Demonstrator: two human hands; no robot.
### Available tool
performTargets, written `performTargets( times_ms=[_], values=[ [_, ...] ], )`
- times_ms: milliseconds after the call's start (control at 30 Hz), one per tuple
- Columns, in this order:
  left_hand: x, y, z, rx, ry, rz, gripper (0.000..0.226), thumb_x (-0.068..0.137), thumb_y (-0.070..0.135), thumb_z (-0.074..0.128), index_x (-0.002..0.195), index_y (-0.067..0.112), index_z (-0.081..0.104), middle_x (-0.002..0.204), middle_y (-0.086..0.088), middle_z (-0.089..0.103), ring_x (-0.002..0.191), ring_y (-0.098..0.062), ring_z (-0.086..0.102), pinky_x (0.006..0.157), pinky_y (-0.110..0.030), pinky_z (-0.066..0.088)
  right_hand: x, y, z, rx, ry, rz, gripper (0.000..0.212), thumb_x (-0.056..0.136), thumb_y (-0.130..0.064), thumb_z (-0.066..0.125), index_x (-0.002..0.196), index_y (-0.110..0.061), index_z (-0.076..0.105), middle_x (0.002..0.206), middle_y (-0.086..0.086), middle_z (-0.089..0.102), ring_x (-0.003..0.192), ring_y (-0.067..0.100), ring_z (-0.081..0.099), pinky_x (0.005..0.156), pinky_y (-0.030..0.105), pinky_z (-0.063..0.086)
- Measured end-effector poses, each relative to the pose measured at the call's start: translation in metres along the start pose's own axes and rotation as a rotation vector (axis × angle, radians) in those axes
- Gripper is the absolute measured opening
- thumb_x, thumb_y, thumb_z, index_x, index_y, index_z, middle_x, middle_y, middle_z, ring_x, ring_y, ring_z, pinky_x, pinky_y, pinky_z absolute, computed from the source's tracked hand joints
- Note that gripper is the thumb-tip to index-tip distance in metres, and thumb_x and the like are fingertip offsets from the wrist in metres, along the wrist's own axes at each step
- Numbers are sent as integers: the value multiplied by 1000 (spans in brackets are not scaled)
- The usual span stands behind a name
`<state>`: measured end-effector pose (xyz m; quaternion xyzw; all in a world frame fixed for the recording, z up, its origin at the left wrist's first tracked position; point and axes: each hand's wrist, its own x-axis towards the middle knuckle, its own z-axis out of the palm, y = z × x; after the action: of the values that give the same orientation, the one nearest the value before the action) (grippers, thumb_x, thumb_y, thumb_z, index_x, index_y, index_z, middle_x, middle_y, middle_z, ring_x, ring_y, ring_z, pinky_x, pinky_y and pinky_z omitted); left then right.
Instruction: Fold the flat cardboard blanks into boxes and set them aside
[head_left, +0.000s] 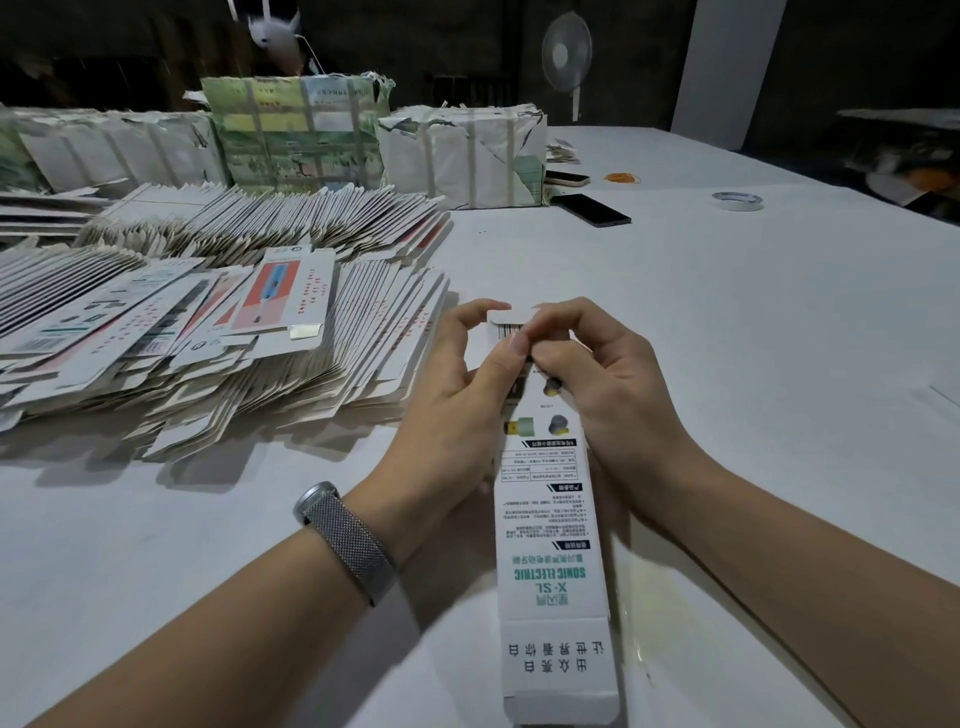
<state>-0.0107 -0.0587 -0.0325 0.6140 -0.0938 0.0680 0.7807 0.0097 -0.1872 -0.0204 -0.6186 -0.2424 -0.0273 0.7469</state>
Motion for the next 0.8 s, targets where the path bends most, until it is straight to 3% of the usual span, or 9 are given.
performTargets(
  times_ms=[100, 200, 367, 467, 533, 633, 733, 800],
  values=[
    [-1, 1, 1, 1, 1, 2, 15, 101, 28, 59, 114, 33, 53, 75, -13, 68, 58, -26, 62, 65, -39, 50, -1, 1, 0, -18, 8, -29, 19, 87, -10, 56, 89, -24, 68, 76, 0, 66, 65, 19, 59, 61, 28, 53],
    [-1, 4, 1, 6, -4, -8, 20, 93, 33, 59, 112, 33, 52, 74, -15, 68, 60, -28, 61, 63, -41, 50, -1, -1, 0, -28, -10, -40, 24, 89, -8, 54, 97, -26, 67, 80, 1, 67, 65, 22, 58, 61, 33, 53],
    [-4, 4, 2, -2, -33, 4, 18, 98, 31, 61, 113, 33, 52, 77, -13, 70, 59, -25, 65, 60, -37, 54, 2, -5, -3, 21, 37, 21, 11, 78, -7, 57, 78, -11, 67, 75, -4, 70, 71, 22, 63, 69, 33, 56],
    [-4, 4, 3, 4, -29, -9, 16, 96, 33, 62, 110, 36, 55, 82, -17, 71, 66, -32, 65, 68, -52, 52, 0, -4, -3, -43, 63, 6, 21, 82, -13, 59, 96, -23, 71, 82, 3, 69, 74, 26, 62, 71, 39, 54],
    [-4, 5, 3, 8, -42, 1, 17, 91, 36, 59, 108, 39, 56, 84, -16, 73, 68, -32, 67, 68, -50, 54, 1, -3, -1, -41, 63, 18, 26, 85, -18, 59, 109, -27, 66, 86, -1, 68, 76, 19, 65, 70, 32, 56],
    [-5, 4, 3, 5, -73, 14, 17, 91, 35, 58, 108, 36, 55, 79, -11, 73, 64, -26, 68, 60, -38, 56, 4, -6, -2, -41, 82, 49, 8, 95, -23, 61, 94, -15, 63, 80, 2, 64, 71, 19, 64, 65, 33, 55],
    [-6, 1, 3, 23, -115, 12, 13, 94, 35, 57, 106, 38, 55, 76, -8, 73, 59, -21, 69, 49, -31, 55, 7, -9, -6, -62, 127, 80, 18, 97, -18, 61, 80, -15, 61, 75, 9, 61, 67, 26, 59, 66, 39, 51],
    [-6, 0, 3, 39, -120, 9, 11, 94, 36, 57, 104, 42, 56, 76, -8, 74, 60, -21, 69, 50, -31, 55, 7, -9, -6, -73, 135, 110, 17, 95, -9, 63, 79, -16, 64, 80, 16, 61, 71, 31, 59, 67, 41, 51]
  ],
)
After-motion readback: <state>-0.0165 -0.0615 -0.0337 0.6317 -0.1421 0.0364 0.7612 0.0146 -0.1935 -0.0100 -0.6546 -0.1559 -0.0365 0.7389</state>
